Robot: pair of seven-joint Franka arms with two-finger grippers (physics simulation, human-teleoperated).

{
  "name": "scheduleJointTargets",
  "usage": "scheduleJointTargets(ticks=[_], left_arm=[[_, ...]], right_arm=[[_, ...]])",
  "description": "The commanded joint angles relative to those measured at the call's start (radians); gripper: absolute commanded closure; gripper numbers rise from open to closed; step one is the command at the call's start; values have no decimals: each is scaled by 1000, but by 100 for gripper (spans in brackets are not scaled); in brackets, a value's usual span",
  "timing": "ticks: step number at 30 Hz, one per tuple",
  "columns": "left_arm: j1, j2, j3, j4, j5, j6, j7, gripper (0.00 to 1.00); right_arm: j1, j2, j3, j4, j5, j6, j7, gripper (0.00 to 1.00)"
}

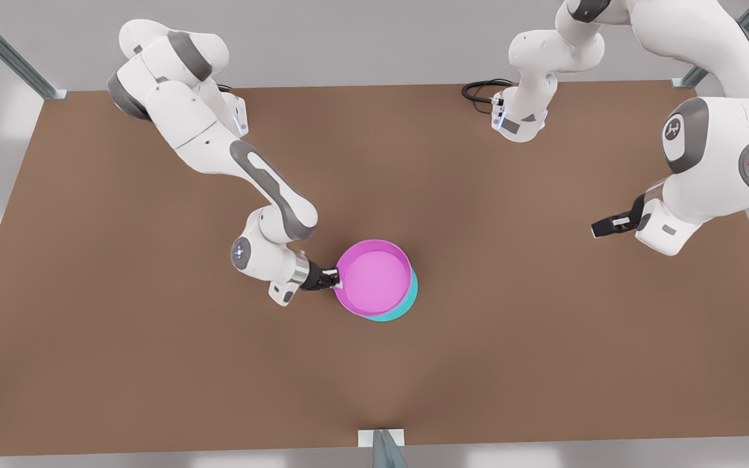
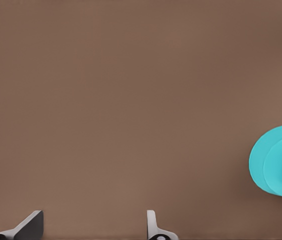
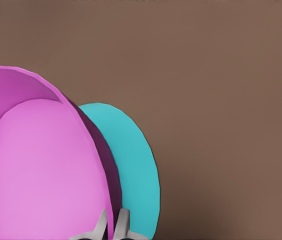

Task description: Flip the blue plate over with the left arm, and stack the pink plate on top of the blue plate with the right arm

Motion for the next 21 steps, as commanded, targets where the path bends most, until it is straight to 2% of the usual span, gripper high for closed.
scheduleJointTargets(ticks=[1,4,5,6,11,13,14,15,16,17,18,19,20,21], left_arm=[[0,-2,0,1,-1,-1,95,0],[0,-5,18,16,-27,-13,95,0],[0,-5,18,16,-26,-16,95,0],[0,-5,17,16,-24,-15,95,0],[0,-3,17,16,-24,-15,97,0],[0,-3,17,16,-24,-15,97,0],[0,-3,17,16,-24,-15,95,0],[-1,-3,17,16,-24,-15,95,0],[-1,-3,17,16,-24,-16,95,0],[-3,-3,15,16,-24,-16,95,0],[-3,-3,15,15,-24,-16,95,0],[-1,-3,15,15,-24,-16,97,0],[-1,-3,15,16,-24,-16,97,0],[-1,-3,15,16,-26,-16,97,0]], right_arm=[[5,-1,-3,10,-3,22,134,79],[5,-1,-3,22,-2,19,140,79],[5,-1,-3,25,-5,17,149,12],[5,-4,-3,22,-5,16,146,0],[4,-19,-3,22,-5,10,145,0],[-13,-81,-6,16,-25,-1,142,0],[-15,-159,-58,27,-28,-134,143,0],[-16,-245,-149,85,-74,-349,145,0],[-18,-288,-264,253,-172,-682,148,0],[-16,-285,-330,412,-296,-923,145,0],[-12,-280,-344,569,-619,-1183,142,0],[-13,-288,-345,623,-849,-1306,49,0],[-39,-309,-361,622,-890,-1306,-4,0],[-125,-380,-376,567,-748,-1270,30,0]])
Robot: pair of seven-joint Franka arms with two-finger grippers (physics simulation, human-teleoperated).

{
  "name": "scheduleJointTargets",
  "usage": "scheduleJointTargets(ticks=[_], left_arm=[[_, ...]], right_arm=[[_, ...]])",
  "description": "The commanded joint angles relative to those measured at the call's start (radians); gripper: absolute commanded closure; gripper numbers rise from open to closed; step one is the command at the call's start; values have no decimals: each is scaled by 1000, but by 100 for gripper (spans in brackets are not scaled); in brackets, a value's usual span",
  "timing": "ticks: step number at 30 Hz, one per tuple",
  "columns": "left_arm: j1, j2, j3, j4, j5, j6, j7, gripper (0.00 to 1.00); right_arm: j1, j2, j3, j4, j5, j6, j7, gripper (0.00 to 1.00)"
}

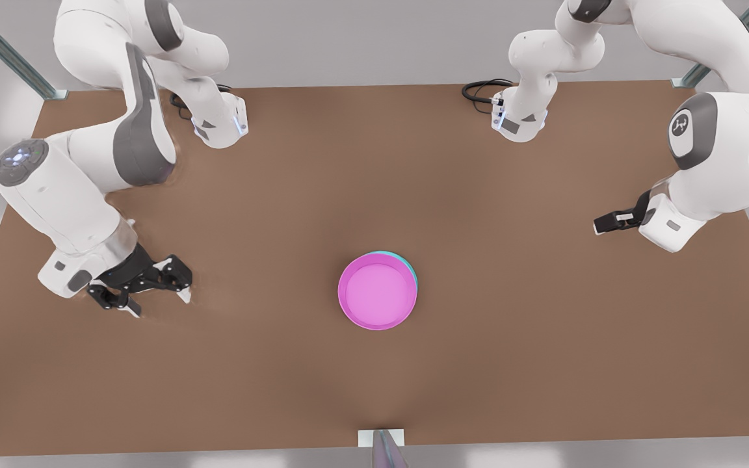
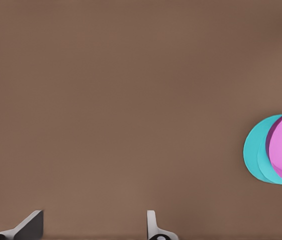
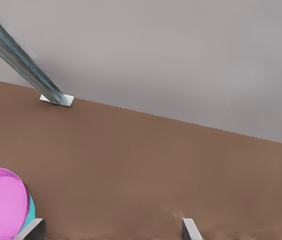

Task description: Flip the blue plate over with the left arm, and stack the pink plate on top of the blue plate with the right arm

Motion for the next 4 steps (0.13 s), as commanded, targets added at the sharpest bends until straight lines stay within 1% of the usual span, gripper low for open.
scheduleJointTargets(ticks=[1,2,3,4], left_arm=[[0,-1,0,1,1,-2,32,0],[0,-1,0,1,3,-3,34,0],[0,-1,0,1,10,-25,83,0],[0,-1,1,1,13,-32,153,0]], right_arm=[[-19,-169,-114,-206,-60,-337,-18,0],[-11,-223,-115,-289,-57,-283,37,0],[-19,-185,-115,-243,-46,-284,73,0],[-20,-171,-116,-242,-32,-284,90,0]])
